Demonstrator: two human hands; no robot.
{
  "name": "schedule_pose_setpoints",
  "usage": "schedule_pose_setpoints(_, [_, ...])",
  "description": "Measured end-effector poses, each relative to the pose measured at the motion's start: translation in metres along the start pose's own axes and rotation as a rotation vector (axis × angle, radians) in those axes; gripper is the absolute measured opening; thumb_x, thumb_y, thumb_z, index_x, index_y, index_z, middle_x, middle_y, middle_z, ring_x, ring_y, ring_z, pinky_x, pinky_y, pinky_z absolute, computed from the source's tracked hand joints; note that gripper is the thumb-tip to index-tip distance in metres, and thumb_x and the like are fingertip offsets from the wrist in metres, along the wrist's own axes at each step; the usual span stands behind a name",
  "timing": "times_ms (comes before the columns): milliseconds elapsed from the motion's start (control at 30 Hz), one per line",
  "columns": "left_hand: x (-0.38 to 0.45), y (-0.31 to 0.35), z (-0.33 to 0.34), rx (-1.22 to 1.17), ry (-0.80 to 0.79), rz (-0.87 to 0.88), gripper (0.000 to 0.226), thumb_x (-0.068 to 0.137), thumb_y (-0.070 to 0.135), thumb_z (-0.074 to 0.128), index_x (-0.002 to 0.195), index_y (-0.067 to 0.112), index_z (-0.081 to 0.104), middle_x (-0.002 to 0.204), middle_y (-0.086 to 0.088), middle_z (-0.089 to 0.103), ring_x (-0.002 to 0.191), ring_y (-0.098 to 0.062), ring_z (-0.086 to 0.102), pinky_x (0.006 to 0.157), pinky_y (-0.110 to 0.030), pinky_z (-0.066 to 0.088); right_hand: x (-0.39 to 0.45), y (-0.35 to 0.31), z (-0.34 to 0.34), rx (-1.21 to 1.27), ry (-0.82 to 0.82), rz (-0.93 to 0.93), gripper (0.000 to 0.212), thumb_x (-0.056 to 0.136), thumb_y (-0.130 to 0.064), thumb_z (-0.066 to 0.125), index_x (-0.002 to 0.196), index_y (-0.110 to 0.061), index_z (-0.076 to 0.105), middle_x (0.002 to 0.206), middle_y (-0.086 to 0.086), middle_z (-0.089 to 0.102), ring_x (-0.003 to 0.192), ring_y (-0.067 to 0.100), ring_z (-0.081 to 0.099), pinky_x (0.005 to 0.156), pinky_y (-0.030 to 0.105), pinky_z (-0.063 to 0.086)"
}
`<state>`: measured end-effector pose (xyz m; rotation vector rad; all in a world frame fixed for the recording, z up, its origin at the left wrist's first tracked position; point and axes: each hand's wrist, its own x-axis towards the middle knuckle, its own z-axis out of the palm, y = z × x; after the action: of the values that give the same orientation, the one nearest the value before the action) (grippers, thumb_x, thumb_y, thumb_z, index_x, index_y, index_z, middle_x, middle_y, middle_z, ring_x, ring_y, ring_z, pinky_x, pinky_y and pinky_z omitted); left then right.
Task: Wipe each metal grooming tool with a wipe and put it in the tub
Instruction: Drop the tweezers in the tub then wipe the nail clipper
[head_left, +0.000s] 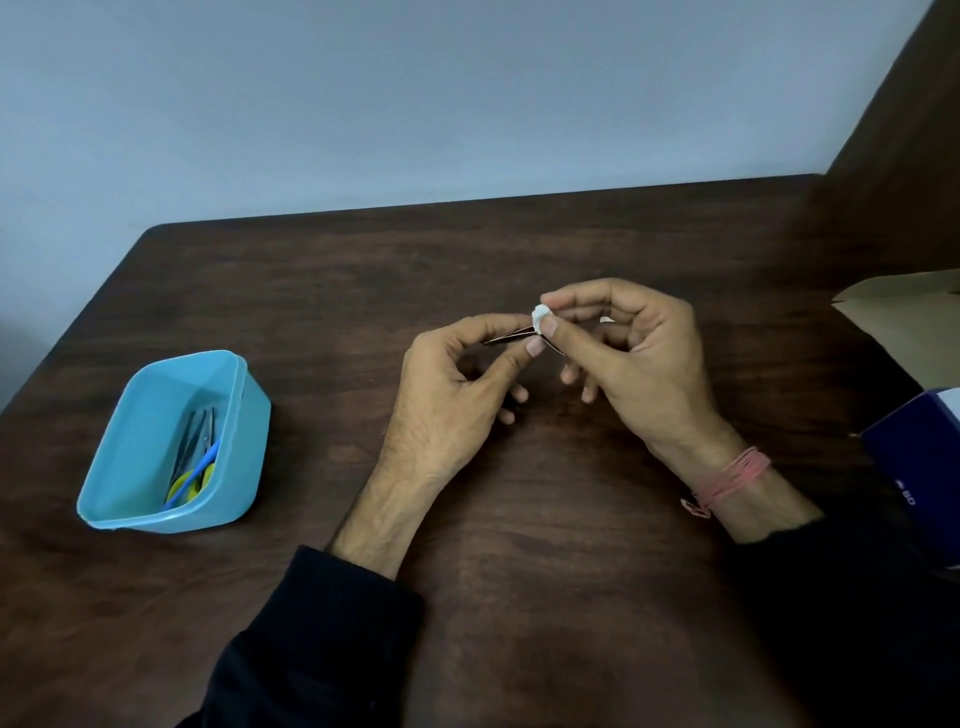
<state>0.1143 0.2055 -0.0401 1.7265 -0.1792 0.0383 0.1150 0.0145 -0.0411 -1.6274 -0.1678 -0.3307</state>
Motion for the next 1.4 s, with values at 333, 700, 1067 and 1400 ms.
schedule_pose_setpoints(333, [0.0006,0.0026,-0.0017,-0.014,0.058,-0.041,0.014,0.101,0.024,0.084,0.114,0.023,0.088,0.099,0.001,0.085,0.068,-0.014,0.072,0.053,-0.03,0.06,0.0024,0.0062,-0.0002,-0.005,-0.03,-0.003,0.01,0.101,-0.01,0.081,0.109,-0.016,0.085,0.093,0.002,0.083,0.057,0.019,0.069,0.042,0.029,0.049])
schedule_pose_setpoints(700, [0.0001,0.0038,-0.0013,-0.04,0.095,-0.069,0.015,0.096,0.031,0.088,0.103,0.018,0.089,0.092,-0.008,0.083,0.062,-0.015,0.071,0.045,-0.029,0.056,0.0021,0.0081,-0.0021,-0.069,-0.084,0.007,0.013,0.104,-0.011,0.077,0.112,-0.018,0.085,0.097,0.0,0.084,0.06,0.018,0.07,0.047,0.031,0.051])
schedule_pose_setpoints(1067, [-0.0026,0.0069,-0.0016,0.014,0.141,-0.077,0.018,0.092,0.038,0.091,0.096,0.021,0.089,0.086,-0.001,0.084,0.059,-0.014,0.071,0.045,-0.029,0.055,0.0015,0.0067,-0.0021,-0.094,-0.112,0.009,0.009,0.105,-0.013,0.077,0.109,-0.017,0.083,0.088,0.003,0.082,0.055,0.017,0.064,0.047,0.032,0.05])
schedule_pose_setpoints(1400, [-0.0025,0.0092,-0.0013,0.035,0.154,-0.088,0.019,0.091,0.037,0.092,0.093,0.019,0.088,0.082,0.0,0.082,0.058,-0.014,0.07,0.045,-0.029,0.056,0.0004,0.0043,-0.0032,-0.108,-0.084,-0.02,0.009,0.106,-0.012,0.075,0.11,-0.014,0.083,0.09,-0.003,0.082,0.053,0.007,0.059,0.049,0.023,0.049])
